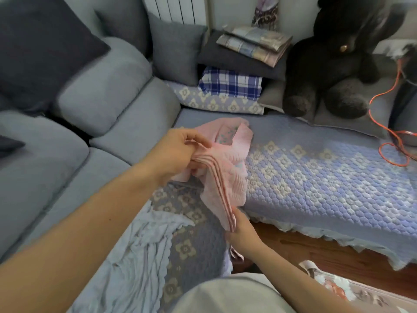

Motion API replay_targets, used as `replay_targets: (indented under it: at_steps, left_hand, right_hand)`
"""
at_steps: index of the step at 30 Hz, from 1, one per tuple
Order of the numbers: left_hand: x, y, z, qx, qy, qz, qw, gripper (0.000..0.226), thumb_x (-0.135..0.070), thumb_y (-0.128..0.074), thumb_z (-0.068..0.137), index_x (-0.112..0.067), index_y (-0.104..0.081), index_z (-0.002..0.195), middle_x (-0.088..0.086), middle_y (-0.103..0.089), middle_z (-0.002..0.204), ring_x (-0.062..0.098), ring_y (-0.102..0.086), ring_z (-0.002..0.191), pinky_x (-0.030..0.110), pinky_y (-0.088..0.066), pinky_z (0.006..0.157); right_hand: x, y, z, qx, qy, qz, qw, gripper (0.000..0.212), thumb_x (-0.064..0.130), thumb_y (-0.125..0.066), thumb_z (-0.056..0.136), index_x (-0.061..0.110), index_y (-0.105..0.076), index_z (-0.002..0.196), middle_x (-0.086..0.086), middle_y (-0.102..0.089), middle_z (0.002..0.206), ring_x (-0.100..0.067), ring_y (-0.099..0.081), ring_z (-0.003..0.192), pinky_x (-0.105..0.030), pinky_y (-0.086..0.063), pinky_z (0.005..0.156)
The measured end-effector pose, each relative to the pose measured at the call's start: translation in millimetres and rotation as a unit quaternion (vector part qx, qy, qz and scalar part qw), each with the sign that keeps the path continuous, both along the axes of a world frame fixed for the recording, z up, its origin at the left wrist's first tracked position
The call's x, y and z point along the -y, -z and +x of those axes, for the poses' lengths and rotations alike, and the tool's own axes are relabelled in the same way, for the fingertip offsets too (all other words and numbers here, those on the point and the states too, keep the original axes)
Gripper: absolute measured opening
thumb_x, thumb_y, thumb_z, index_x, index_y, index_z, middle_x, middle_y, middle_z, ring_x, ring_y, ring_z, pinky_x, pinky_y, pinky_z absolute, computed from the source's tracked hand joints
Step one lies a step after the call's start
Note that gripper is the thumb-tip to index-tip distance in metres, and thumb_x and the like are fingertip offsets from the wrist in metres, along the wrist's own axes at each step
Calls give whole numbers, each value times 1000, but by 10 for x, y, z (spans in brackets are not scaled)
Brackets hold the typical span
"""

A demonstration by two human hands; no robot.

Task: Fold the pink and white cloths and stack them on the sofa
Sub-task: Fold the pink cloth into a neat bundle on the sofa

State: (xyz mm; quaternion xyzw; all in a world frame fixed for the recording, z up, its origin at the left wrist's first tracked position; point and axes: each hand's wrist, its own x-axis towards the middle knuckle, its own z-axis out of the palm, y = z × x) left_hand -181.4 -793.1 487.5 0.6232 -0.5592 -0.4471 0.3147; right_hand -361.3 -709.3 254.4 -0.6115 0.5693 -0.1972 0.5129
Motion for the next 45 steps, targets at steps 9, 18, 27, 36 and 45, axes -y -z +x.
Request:
replay_targets:
  at_steps: [9,18,27,36,45]
  left_hand:
    - [433,-776,-211,-24,8,-22,999,39,14,-37,97,-4,-68,82,13,-69,81,14,-70,60,27,-59,53]
    - [414,-888,-259,-27,26,-14,999,41,17,-33,94,-1,-65,75,16,-67,75,18,-70,58,27,-58,51]
    - [428,-921,-225,-90,-15,5,996,36,13,-35,99,2,-66,84,21,-69,88,25,-72,71,34,-64,62]
    - [495,-874,-244,-158,-50,35,986,33,13,-35,99,3,-66,95,25,-70,90,27,-74,70,36,-64,66]
    - [602,-999,-164,-241,-102,29,965,35,11,-28,101,4,-63,99,22,-69,87,23,-74,62,28,-62,59]
  right_hand:
    - [441,-910,85,209,193,-143,948,47,51,-54,97,33,-48,140,25,-50,136,9,-47,124,-25,-44,107]
    - [800,-1320,98,70,187,-298,933,16,34,-66,94,28,-67,109,17,-65,102,-3,-56,96,-19,-44,85]
    - [788,-1107,124,-20,199,-430,881,17,18,-55,99,18,-62,115,3,-69,102,-17,-64,86,-38,-55,72]
    - [556,-1068,258,-66,188,-323,925,63,59,-50,95,29,-28,146,8,-59,121,-15,-59,104,-35,-50,83]
    - [728,-613,271,-127,232,-147,953,9,23,-54,92,18,-53,100,3,-50,98,-20,-54,80,-43,-55,69]
